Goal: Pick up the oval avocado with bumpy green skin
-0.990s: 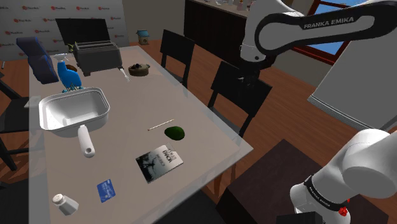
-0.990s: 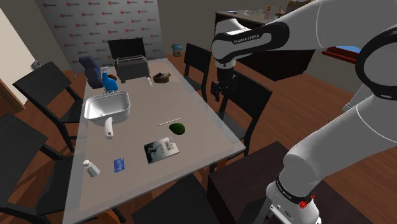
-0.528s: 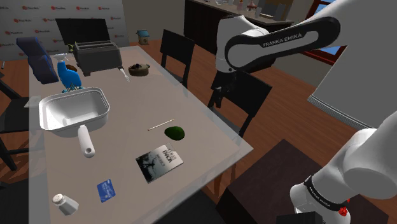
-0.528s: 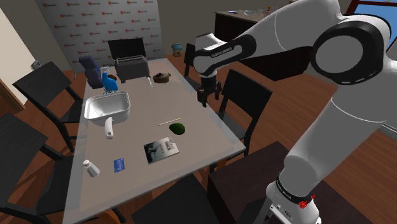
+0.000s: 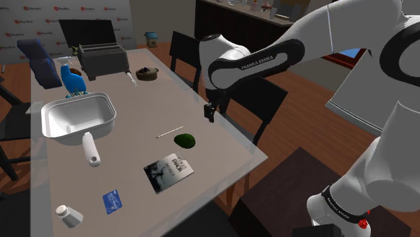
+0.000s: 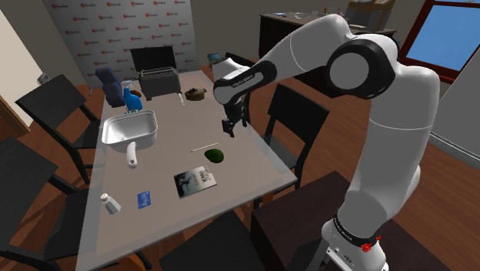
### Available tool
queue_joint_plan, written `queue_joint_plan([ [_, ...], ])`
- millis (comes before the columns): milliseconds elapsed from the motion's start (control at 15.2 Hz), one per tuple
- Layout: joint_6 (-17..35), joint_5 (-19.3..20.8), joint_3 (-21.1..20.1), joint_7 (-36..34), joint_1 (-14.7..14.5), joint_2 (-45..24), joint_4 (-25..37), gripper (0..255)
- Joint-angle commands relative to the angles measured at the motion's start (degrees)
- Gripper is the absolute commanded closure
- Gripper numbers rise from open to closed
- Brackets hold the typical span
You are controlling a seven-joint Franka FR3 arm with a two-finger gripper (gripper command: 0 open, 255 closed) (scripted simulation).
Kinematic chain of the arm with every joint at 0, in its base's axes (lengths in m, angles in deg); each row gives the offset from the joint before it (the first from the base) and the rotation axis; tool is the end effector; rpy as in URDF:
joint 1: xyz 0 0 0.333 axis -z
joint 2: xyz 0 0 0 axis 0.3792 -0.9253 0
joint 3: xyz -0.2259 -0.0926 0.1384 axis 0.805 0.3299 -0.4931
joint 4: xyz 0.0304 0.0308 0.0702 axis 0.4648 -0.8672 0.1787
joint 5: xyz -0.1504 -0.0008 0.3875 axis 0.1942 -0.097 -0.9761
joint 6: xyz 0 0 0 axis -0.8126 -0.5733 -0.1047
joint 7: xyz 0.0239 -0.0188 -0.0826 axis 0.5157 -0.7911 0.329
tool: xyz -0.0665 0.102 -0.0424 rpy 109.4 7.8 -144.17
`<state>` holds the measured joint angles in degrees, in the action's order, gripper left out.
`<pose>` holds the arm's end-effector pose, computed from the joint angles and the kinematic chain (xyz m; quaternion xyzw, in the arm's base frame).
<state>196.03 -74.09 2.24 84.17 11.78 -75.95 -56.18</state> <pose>0.5708 0.1925 0.2797 0.9782 0.1815 -0.0716 0.0710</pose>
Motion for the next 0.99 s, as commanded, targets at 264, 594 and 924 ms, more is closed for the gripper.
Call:
queue_joint_plan([
  [264, -0.2, 5.3, -0.3, -0.3, -3.8, -14.0, 12.4, 0],
  [594, -2.3, 8.9, 0.1, 0.8, -7.5, -25.8, 24.9, 0],
  [924, -6.3, 11.6, 0.9, 3.3, -11.7, -39.1, 41.2, 0],
])
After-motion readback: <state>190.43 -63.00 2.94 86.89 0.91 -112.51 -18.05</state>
